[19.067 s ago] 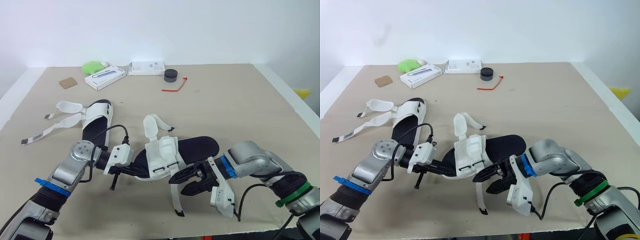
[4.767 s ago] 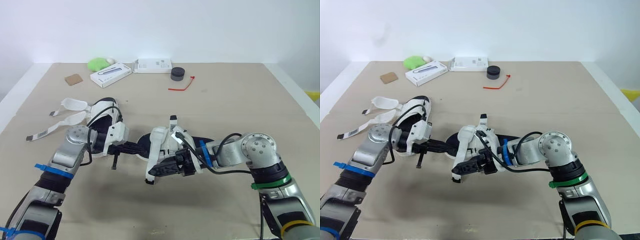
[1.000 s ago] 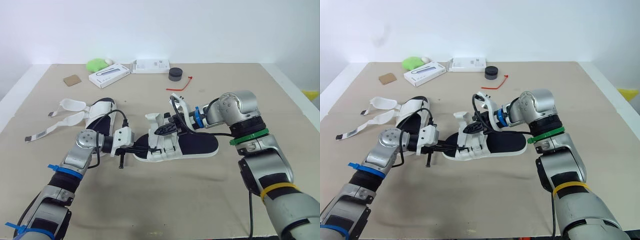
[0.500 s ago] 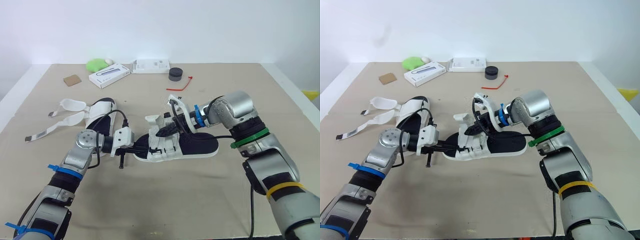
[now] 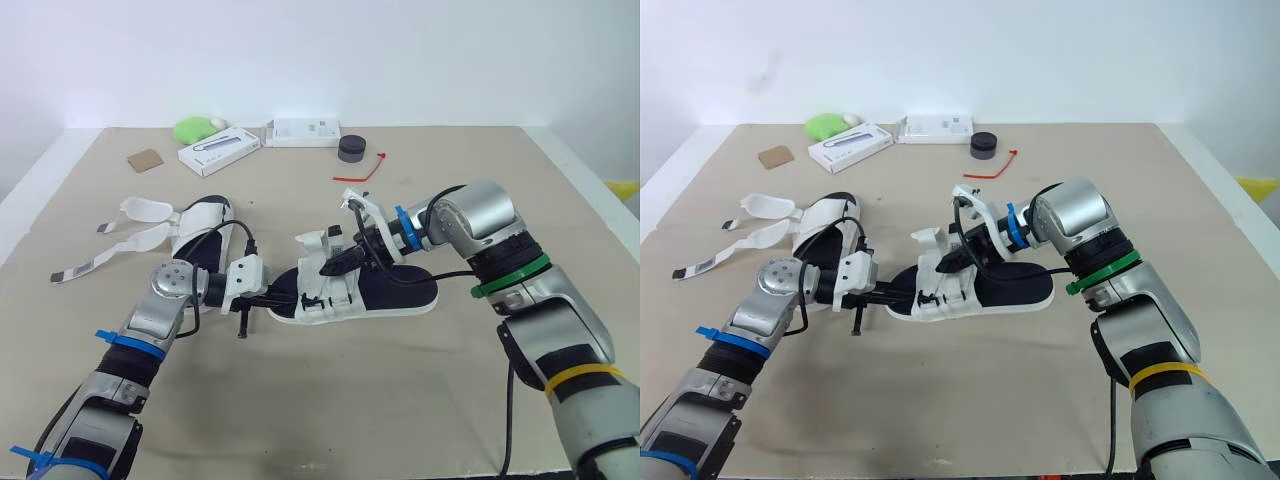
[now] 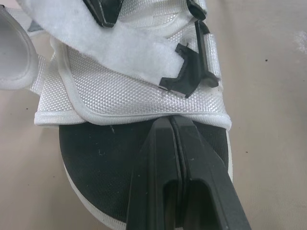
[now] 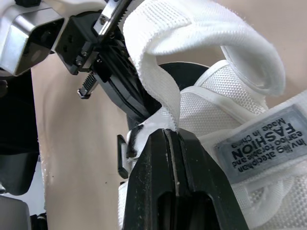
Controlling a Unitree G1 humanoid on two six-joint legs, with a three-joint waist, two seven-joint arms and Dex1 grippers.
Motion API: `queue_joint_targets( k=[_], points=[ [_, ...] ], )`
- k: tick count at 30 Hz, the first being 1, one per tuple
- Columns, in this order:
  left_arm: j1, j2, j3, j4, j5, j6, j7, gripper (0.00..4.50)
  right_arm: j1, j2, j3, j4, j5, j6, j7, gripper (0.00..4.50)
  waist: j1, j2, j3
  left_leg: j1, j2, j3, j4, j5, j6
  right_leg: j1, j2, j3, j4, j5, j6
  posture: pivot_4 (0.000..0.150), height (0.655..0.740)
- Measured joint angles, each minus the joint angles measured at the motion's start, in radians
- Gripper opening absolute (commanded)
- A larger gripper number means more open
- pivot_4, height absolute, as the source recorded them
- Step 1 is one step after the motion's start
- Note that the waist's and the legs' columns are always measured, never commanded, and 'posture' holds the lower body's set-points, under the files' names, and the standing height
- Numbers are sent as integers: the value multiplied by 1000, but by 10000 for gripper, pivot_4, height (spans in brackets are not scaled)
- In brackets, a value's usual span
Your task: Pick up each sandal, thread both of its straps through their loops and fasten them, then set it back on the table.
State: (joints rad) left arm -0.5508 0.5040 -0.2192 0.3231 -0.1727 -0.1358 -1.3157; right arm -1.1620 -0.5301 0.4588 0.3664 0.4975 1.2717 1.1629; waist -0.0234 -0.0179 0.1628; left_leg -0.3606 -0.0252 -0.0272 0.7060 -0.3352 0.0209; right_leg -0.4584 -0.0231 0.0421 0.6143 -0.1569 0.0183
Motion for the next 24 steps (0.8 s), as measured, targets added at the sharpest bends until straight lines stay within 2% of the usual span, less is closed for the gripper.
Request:
queue_joint_targets(
  k=[9,24],
  points=[
    [1,1,0,-1,0,0,1,0,-45,25,-3,67,-2,11,61,229,0,0,0,0,0,0,0,1,-1,0,0,0,0,0,0,1500,7400],
    [3,1,1,-4,-1,2,1,0,-49,17,18,69,-35,-12,121,229,0,0,0,0,0,0,0,1,-3,0,0,0,1,0,0,1500,7400]
  ],
)
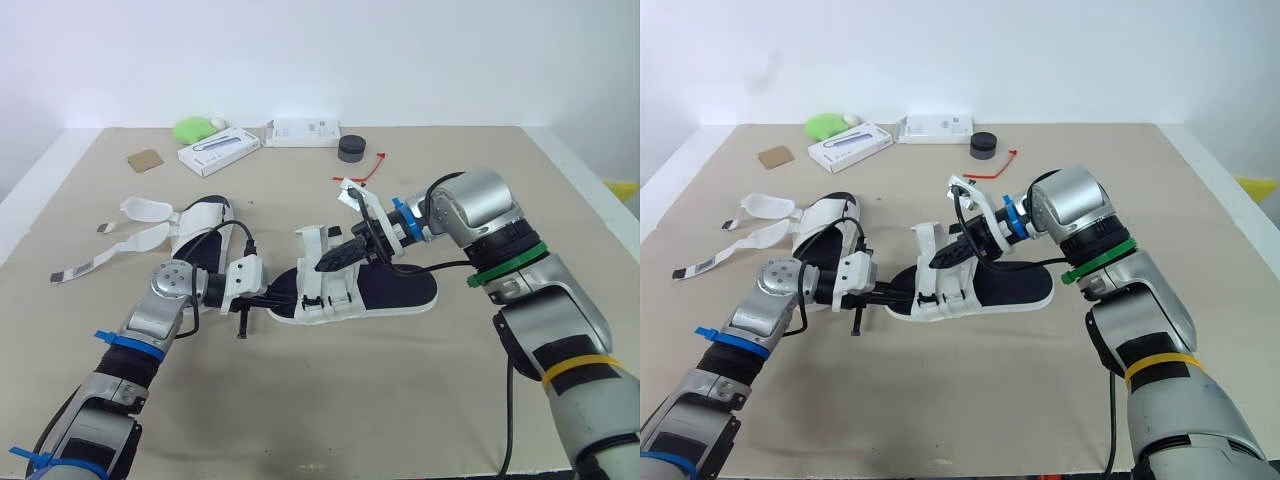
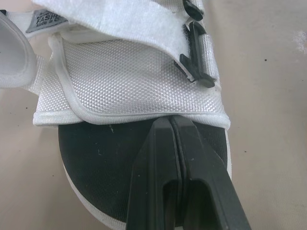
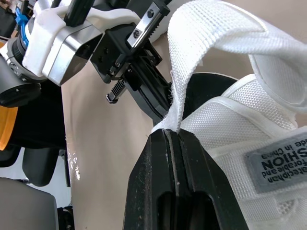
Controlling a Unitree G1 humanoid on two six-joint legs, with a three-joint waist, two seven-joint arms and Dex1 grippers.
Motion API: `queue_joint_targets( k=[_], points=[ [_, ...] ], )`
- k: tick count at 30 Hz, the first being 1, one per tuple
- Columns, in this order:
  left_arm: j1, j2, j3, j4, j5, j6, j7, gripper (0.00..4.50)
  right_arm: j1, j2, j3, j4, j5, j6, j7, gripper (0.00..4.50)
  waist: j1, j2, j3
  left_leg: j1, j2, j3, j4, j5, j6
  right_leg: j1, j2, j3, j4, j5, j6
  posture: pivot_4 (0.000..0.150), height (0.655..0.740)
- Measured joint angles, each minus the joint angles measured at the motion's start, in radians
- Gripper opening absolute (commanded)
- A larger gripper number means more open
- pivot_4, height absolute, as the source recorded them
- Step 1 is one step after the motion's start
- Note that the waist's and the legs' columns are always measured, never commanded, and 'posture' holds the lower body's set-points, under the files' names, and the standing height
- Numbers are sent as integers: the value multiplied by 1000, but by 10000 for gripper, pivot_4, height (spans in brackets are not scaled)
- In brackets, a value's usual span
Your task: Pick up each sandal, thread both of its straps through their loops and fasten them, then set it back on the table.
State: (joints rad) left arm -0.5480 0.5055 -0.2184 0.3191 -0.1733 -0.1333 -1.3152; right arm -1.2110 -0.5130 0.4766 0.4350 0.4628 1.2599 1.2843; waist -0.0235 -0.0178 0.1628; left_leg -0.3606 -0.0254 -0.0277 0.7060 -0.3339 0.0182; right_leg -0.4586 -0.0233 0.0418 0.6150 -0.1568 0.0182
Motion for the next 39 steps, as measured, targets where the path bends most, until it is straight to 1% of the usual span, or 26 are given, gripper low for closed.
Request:
queue_joint_targets(
  k=[6,13,16,20,24,30,39],
  points=[
    [0,0,0,0,0,0,0,0,-4,22,10,60,-39,-33,6,229,0,0,0,0,0,0,0,0,-1,0,0,0,0,0,0,1500,7400],
    [0,0,0,0,0,1,-1,0,-45,47,29,169,-76,-78,68,229,0,0,0,0,0,0,0,1,-2,-1,0,0,1,0,0,1500,7400],
    [1,5,0,-4,0,2,-1,0,-76,45,27,165,-73,-63,109,229,0,0,0,0,0,0,0,1,-2,-1,0,0,1,0,0,1500,7400],
    [3,7,0,-7,0,2,0,0,-77,43,27,134,-64,-35,116,229,-1,0,0,0,0,-1,0,1,-2,-1,0,0,1,0,0,1500,7400],
    [3,8,-1,-7,0,2,-1,0,-56,44,27,98,-56,-13,110,229,-1,0,0,0,0,-1,0,1,-2,-1,0,0,1,0,0,1500,7400],
    [4,8,-2,-8,0,1,-1,0,-33,47,12,98,-53,14,90,229,-1,0,0,0,0,-1,0,1,-2,-1,0,0,1,0,0,1500,7400],
    [10,8,-3,-16,0,2,-1,0,32,60,-7,145,-79,-50,49,229,0,0,0,0,0,0,0,1,-3,-1,0,0,1,0,0,1500,7400]
  ],
)
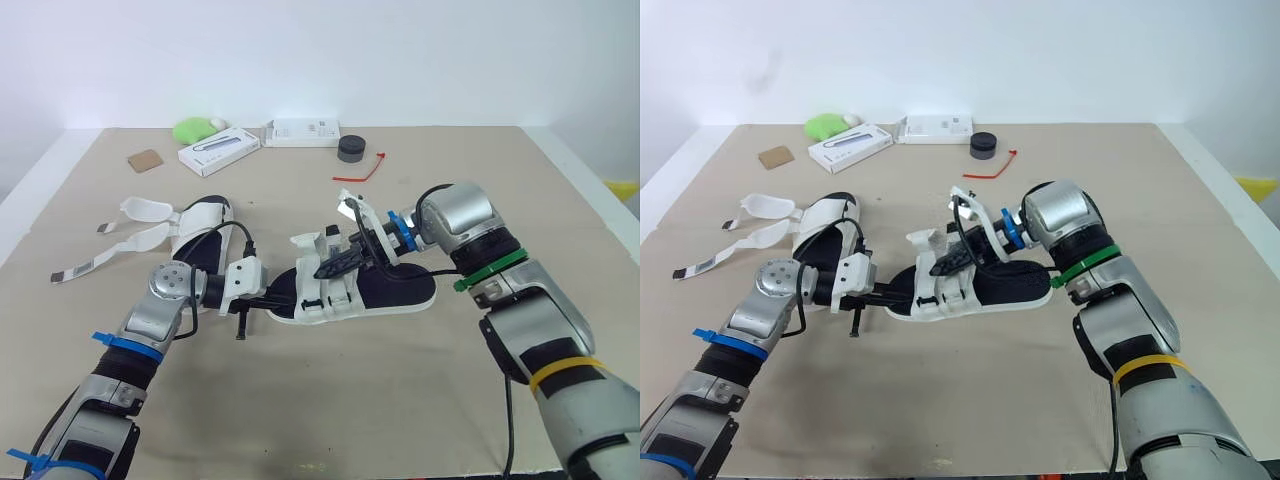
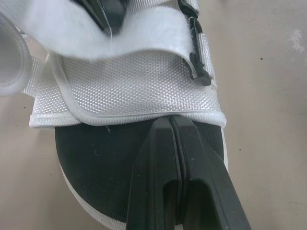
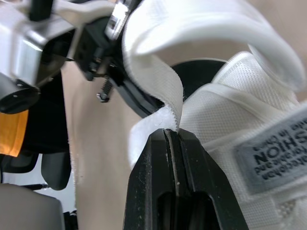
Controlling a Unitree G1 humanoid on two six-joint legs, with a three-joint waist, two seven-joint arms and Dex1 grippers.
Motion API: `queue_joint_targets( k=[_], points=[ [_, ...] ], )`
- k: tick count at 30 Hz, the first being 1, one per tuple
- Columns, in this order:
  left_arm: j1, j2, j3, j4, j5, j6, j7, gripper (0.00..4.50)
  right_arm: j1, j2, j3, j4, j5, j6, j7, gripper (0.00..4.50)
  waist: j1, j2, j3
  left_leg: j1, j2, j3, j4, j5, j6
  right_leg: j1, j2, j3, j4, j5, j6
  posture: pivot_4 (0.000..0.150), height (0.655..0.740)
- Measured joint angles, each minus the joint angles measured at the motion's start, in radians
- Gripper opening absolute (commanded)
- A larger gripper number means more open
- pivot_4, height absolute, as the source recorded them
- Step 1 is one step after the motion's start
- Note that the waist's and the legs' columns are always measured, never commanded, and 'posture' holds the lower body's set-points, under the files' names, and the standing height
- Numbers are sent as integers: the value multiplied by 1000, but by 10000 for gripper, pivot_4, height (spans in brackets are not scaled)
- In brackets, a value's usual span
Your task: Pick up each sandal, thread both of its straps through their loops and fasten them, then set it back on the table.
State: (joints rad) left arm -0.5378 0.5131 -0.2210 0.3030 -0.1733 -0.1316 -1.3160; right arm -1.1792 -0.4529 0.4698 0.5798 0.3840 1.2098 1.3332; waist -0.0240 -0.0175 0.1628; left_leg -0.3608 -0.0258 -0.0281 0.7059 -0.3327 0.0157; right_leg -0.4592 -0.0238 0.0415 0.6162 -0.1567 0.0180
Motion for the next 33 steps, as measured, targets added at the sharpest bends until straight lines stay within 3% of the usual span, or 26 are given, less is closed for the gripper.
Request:
queue_joint_targets(
  k=[23,33],
  points=[
    [23,1,-3,-19,1,9,2,0,9,75,-38,135,-116,-262,-42,229,-1,0,-2,6,0,0,0,5,-4,4,4,0,6,4,-4,1500,7400],
    [20,1,-8,-16,-1,2,-4,0,34,-12,-40,-86,-111,-190,10,229,0,1,-1,5,0,0,0,4,-4,3,3,0,5,4,-4,1500,7400]
  ],
)
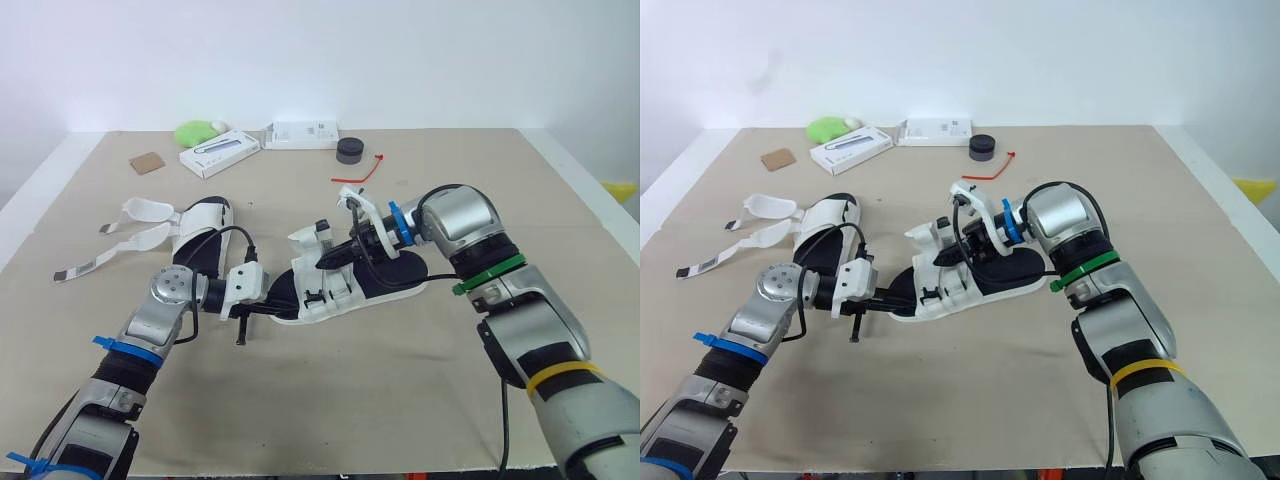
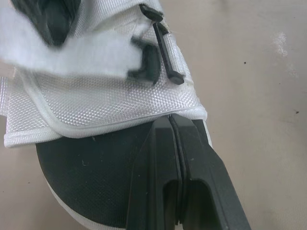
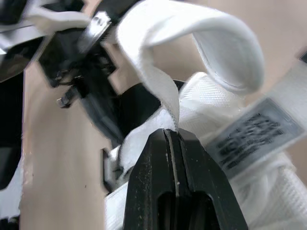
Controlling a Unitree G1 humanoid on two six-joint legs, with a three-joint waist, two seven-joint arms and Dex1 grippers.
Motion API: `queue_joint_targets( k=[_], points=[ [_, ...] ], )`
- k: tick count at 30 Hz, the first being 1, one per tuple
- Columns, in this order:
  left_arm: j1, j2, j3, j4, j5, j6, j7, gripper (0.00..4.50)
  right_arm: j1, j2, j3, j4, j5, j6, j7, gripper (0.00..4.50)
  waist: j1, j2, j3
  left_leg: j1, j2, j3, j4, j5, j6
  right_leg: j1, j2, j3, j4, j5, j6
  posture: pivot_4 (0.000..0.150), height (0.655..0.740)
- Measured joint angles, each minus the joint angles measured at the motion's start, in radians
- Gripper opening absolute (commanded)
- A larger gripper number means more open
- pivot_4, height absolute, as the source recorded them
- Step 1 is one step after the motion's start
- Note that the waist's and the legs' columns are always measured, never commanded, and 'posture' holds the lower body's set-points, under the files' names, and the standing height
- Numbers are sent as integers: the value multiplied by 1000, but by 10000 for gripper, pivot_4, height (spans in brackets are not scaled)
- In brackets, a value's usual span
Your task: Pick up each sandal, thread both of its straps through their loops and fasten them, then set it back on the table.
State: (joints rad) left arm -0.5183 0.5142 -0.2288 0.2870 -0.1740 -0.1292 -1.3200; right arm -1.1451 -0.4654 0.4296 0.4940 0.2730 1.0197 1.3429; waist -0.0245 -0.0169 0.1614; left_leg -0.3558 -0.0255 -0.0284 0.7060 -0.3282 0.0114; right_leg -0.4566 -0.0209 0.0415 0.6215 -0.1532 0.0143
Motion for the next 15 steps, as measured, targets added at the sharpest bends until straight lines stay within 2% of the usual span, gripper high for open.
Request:
queue_joint_targets(
  k=[3,10,13,14,15],
  points=[
    [-3,0,0,6,0,-3,-3,0,16,-16,2,-61,4,11,8,229,0,0,0,0,0,0,0,0,0,0,0,0,0,0,0,1500,7400],
    [-4,0,-1,7,0,-4,-4,0,23,-19,5,-78,-4,-7,7,229,0,0,0,0,0,0,0,0,0,0,1,0,0,0,0,1500,7400],
    [-3,0,-1,7,0,-4,-4,0,27,-6,5,-54,-18,-35,-5,9359,0,0,0,0,0,0,0,0,0,0,1,0,0,0,0,1500,7400],
    [-3,0,-1,7,0,-4,-4,0,27,-2,5,-48,-21,-42,-9,13161,0,0,0,0,0,0,0,0,0,0,1,0,0,0,0,1500,7400],
    [-3,0,-1,7,0,-4,-4,0,27,2,4,-46,-22,-48,-12,18839,0,0,0,0,0,0,0,0,0,0,1,0,0,0,0,1500,7400]
  ],
)
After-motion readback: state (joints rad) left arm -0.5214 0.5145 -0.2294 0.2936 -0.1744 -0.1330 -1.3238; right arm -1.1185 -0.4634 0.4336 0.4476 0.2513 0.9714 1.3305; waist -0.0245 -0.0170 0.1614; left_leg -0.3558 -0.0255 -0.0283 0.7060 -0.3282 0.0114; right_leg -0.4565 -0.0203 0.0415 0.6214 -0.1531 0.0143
